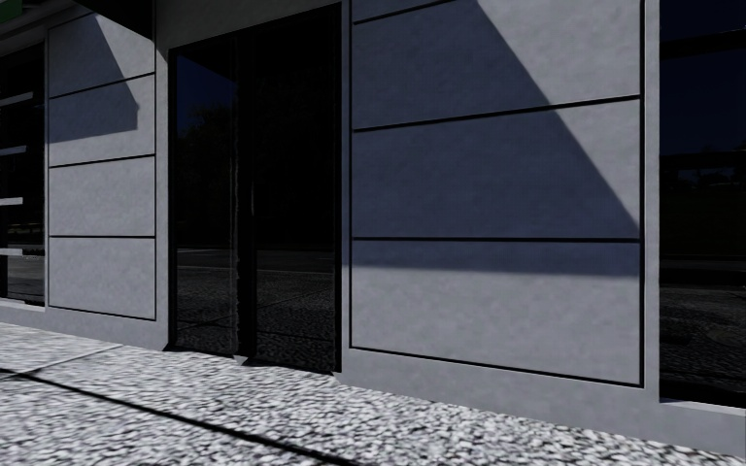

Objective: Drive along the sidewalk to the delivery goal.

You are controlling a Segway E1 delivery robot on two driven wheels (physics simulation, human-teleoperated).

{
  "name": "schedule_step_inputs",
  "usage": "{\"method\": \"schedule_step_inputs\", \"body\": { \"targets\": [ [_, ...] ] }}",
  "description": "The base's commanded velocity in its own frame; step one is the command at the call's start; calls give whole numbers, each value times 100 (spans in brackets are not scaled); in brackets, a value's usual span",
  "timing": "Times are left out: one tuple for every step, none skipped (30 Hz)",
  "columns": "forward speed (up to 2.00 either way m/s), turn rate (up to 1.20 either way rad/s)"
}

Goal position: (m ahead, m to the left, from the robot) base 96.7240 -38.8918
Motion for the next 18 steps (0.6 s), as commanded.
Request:
{"method": "schedule_step_inputs", "body": {
  "targets": [
    [0,0],
    [0,0],
    [0,0],
    [0,0],
    [0,0],
    [0,0],
    [0,0],
    [0,0],
    [0,0],
    [0,0],
    [0,0],
    [0,0],
    [0,0],
    [0,0],
    [0,0],
    [0,0],
    [0,0],
    [0,0]
  ]
}}
